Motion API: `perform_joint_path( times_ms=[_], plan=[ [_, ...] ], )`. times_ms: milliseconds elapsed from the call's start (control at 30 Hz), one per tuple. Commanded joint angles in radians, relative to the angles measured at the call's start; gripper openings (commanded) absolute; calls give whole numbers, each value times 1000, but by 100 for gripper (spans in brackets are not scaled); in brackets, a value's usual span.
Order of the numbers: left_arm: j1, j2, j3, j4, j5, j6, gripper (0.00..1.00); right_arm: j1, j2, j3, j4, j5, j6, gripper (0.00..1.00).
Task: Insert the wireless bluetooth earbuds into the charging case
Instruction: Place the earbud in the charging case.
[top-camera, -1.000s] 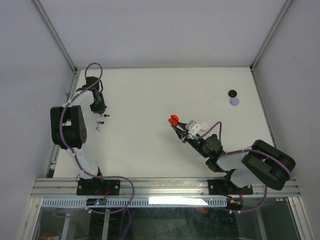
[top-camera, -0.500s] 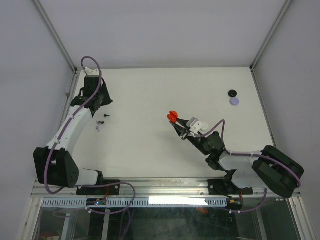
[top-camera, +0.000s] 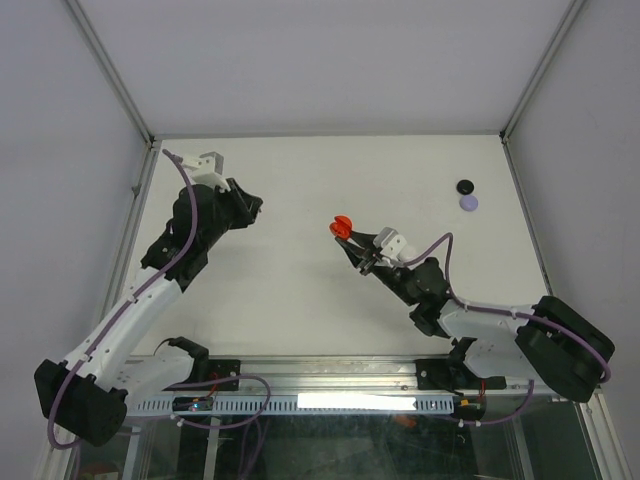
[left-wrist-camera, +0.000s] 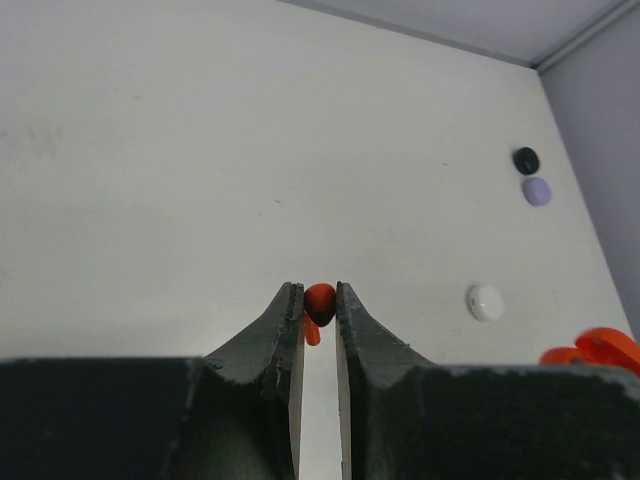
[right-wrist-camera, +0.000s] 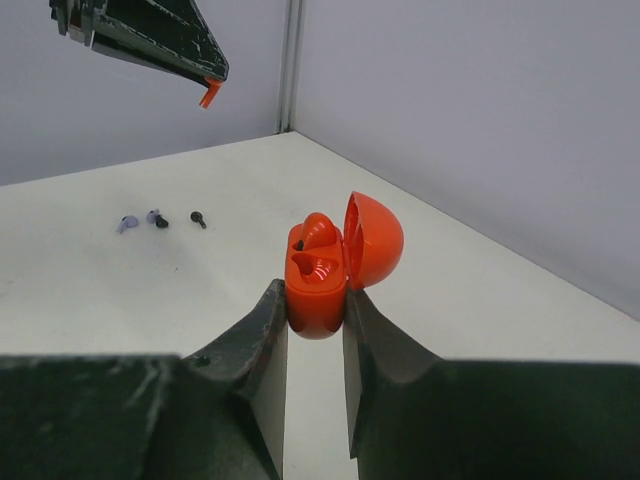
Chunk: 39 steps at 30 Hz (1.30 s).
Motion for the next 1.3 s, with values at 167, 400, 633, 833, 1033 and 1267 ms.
perform_joint_path(
  times_ms=[167,400,633,833,1033,1267],
  plan=[
    [-173,-104,-106,354,48,-80,6,10,34,83,74,-30,77,0],
    [-351,-109,-176,571,-4,20,6,11,62,104,107,-43,109,0],
    [-473,-71,-202,704,-35,142,6,13,78,110,137,-57,139,0],
    [-523,-39,-221,780,-14,211,7,13,74,108,160,-63,162,0],
    [-539,-3,-249,818,-23,242,7,13,58,105,168,-64,171,0],
    [-552,24,-253,830,-39,284,7,13,38,97,168,-63,171,0]
  ],
)
